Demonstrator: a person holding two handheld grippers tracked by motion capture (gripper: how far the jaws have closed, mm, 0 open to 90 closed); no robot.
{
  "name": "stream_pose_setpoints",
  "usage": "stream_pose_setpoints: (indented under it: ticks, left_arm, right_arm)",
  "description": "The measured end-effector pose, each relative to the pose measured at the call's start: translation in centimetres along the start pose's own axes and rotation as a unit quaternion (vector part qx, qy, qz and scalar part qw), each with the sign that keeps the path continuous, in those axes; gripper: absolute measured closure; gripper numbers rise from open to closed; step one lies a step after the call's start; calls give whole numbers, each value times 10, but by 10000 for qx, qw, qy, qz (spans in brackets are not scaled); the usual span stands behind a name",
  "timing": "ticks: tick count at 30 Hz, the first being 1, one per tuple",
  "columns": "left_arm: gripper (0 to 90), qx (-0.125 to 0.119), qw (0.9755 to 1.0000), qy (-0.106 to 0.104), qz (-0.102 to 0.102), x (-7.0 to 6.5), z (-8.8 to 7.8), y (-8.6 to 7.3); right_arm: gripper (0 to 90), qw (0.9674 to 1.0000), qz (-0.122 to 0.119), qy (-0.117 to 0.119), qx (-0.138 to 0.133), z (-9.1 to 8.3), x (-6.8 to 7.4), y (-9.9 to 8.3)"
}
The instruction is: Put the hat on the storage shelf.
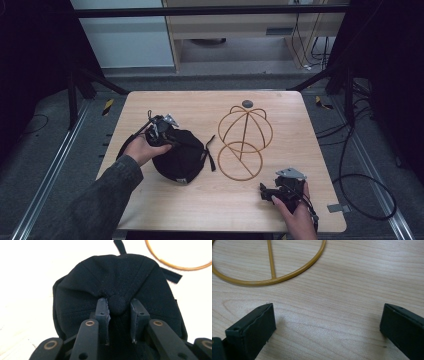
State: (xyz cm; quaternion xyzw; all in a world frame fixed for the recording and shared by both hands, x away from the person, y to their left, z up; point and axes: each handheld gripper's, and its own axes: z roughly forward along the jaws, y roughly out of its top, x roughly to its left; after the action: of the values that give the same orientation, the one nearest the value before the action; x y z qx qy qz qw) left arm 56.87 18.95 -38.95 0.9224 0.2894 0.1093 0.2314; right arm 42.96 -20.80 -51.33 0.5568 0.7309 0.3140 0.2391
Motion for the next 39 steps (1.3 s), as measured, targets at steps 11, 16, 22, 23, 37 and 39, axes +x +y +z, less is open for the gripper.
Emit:
stream_pose_setpoints:
  ticks: [11,16,22,23,37,39]
  left_arm:
    - [726,-561,9984,61,-29,0,-39,-4]
    - [729,-736,9972,84,-64,0,-52,-4]
    - [732,-836,9964,117,12,-5,-65,0]
    - [732,-863,9962,115,10,-6,-67,1]
    - [731,-1192,9925,243,124,-15,-99,12]
    - [732,-1246,9917,264,176,-14,-112,15]
  right_arm:
    - [3,10000,6,0,-2,0,0,0]
    - [3,10000,1,7,-3,0,0,0]
    - [3,10000,-4,26,1,1,-1,1]
    - [3,10000,-3,25,1,1,-1,1]
    - [4,10000,-5,26,1,1,-1,1]
    - [4,10000,-4,27,2,1,-1,1]
